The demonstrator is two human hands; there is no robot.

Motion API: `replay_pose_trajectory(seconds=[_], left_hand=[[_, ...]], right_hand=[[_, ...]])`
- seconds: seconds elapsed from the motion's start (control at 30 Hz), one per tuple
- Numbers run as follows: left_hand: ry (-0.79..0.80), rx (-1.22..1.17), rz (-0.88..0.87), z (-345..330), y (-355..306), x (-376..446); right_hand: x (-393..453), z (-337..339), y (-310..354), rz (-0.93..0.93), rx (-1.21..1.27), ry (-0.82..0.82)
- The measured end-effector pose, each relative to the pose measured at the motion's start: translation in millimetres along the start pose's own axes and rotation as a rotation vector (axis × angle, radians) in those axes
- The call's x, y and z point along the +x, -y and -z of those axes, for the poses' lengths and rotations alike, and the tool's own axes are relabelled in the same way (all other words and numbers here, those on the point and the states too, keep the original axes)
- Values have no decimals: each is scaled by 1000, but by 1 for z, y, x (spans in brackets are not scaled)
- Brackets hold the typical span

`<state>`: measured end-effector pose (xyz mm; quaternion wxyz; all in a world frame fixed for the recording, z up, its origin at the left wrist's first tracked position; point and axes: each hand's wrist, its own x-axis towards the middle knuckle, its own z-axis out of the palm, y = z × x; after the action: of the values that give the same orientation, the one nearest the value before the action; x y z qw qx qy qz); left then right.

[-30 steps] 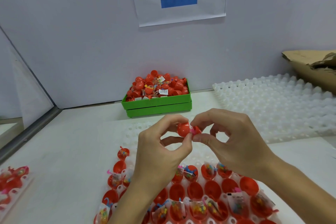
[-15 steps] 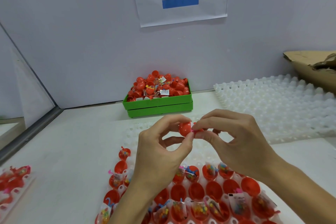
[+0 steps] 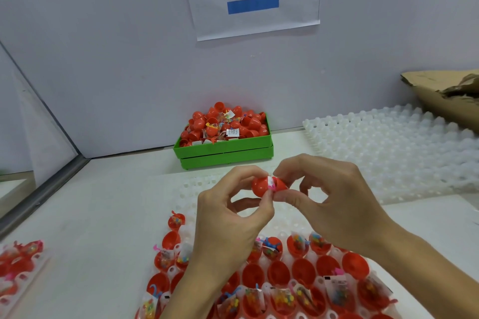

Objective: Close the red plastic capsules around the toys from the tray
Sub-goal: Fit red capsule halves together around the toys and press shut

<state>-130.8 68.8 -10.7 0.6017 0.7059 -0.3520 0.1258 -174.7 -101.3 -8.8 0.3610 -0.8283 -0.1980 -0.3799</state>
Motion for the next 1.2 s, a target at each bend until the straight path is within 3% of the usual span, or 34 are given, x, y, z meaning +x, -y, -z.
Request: replay_pose_trajectory(seconds=[0.9,1.1,1.2], left_hand=[[54,-107,49,-1,3,1],[51,-116,57,-2,4,-1],[41,-133,59,-2,3,0]], right_hand=[[-5,2,-13,161,-198,32],[-4,-1,-9,120,-154,12],[-2,-3,-3,-38,22,-77]])
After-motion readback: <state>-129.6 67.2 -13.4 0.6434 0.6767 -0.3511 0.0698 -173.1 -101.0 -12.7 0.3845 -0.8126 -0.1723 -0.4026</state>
